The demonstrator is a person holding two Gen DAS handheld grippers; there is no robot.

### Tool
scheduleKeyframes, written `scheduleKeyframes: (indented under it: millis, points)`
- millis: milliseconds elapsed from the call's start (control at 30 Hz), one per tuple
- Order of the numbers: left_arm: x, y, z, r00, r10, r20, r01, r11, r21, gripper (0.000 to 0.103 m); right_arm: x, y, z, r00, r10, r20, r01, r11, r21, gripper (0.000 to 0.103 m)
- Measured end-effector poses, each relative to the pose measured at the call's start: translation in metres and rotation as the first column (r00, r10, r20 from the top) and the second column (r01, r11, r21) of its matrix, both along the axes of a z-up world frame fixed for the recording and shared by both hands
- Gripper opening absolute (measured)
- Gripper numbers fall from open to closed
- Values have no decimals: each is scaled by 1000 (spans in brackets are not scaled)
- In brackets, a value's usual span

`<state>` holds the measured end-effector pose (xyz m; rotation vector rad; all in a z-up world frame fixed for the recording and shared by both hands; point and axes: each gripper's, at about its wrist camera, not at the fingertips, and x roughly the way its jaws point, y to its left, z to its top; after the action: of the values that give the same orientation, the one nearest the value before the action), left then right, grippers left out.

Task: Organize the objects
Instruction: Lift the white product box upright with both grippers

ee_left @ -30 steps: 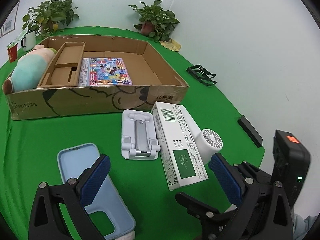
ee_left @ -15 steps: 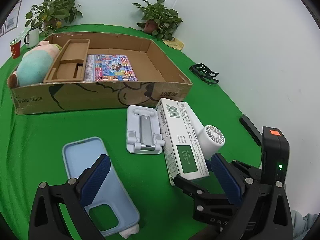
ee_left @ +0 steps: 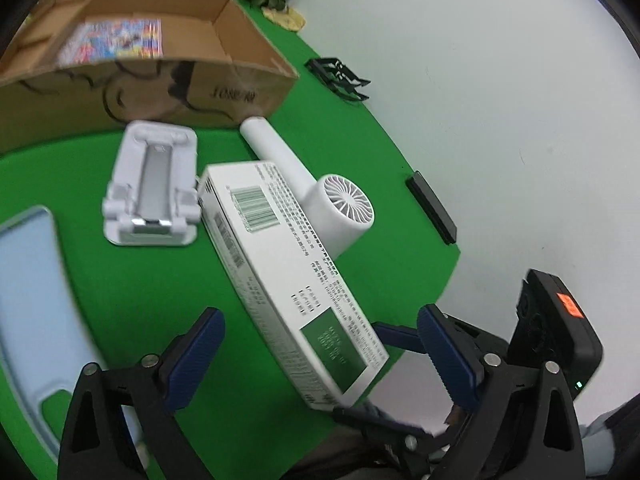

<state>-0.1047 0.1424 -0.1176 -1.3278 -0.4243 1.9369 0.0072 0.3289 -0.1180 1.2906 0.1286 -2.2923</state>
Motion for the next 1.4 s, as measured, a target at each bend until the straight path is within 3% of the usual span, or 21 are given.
scheduleKeyframes:
  millis: [100, 233, 367, 467, 600, 733, 933, 1100, 1400]
  points:
    - [-8, 1, -9, 998, 22, 61, -24, 999, 38, 87, 2, -11, 10, 998, 9, -58, -11, 1000, -27, 81]
    - [-12, 3, -11, 997, 14, 77, -18, 998, 54, 77, -6, -29, 5, 997, 7, -70, -5, 1000, 29, 81]
    - [-13, 2, -14, 997, 16, 78, -18, 999, 31, 77, -15, -33, 0, 996, -42, -81, 52, 991, 119, 79]
    - [-16, 1, -20, 995, 22, 101, -24, 999, 23, 70, -20, -33, -4, 998, -43, -48, 48, 992, 114, 66]
    - [-20, -3, -28, 992, 30, 126, -31, 1000, 5, 69, -20, -30, -4, 997, -46, -54, 51, 993, 104, 65]
    - [-22, -7, -31, 990, 33, 141, -35, 999, 11, 66, -22, -21, -3, 998, -64, -28, 65, 997, 37, 65]
    - [-23, -5, -34, 987, 32, 155, -34, 999, 9, 49, -30, -5, -4, 994, -83, 66, 91, 987, -133, 64]
    - [-21, -7, -20, 994, 27, 107, -29, 999, 17, 48, -22, -9, 3, 996, -84, 40, 89, 985, -148, 64]
    - [-22, -21, 35, 998, 37, -44, -34, 998, 52, 46, -17, -23, 40, 987, -77, -139, 58, 989, -136, 64]
